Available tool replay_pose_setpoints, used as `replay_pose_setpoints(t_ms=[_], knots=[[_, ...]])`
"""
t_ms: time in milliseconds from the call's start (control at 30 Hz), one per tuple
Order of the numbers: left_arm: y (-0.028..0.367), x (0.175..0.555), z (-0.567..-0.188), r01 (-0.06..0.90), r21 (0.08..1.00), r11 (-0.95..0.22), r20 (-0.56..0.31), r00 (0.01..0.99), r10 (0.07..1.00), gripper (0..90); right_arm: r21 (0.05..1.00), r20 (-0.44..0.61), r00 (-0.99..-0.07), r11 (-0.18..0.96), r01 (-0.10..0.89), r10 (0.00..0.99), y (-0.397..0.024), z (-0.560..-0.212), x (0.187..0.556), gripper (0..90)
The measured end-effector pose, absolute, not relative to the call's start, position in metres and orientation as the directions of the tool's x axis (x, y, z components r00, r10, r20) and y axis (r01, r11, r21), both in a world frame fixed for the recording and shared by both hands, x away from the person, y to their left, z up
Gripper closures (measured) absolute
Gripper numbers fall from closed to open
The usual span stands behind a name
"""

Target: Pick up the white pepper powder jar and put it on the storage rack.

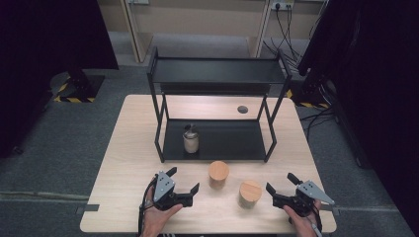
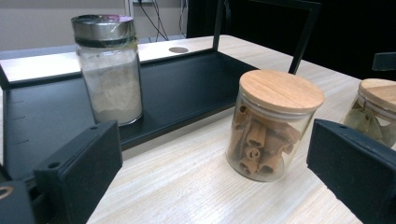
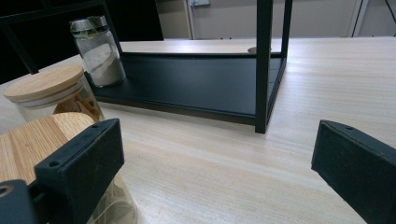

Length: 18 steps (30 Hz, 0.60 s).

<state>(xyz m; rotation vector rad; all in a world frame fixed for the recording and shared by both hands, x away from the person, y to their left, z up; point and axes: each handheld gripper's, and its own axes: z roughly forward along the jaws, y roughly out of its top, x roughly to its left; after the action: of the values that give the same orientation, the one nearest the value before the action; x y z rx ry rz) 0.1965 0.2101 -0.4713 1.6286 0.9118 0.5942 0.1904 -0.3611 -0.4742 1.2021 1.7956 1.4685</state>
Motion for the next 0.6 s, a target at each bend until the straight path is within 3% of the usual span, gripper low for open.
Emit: replay_pose_setpoints(t_ms=[600], knots=[[0.211, 0.186, -0.484, 0.247, 0.964, -0.102, -0.063, 0.583, 0.810, 2.5, 0.954, 0.130, -0.471, 0.020, 0.300, 0.873, -0.361, -0.474, 0.189, 2.6]])
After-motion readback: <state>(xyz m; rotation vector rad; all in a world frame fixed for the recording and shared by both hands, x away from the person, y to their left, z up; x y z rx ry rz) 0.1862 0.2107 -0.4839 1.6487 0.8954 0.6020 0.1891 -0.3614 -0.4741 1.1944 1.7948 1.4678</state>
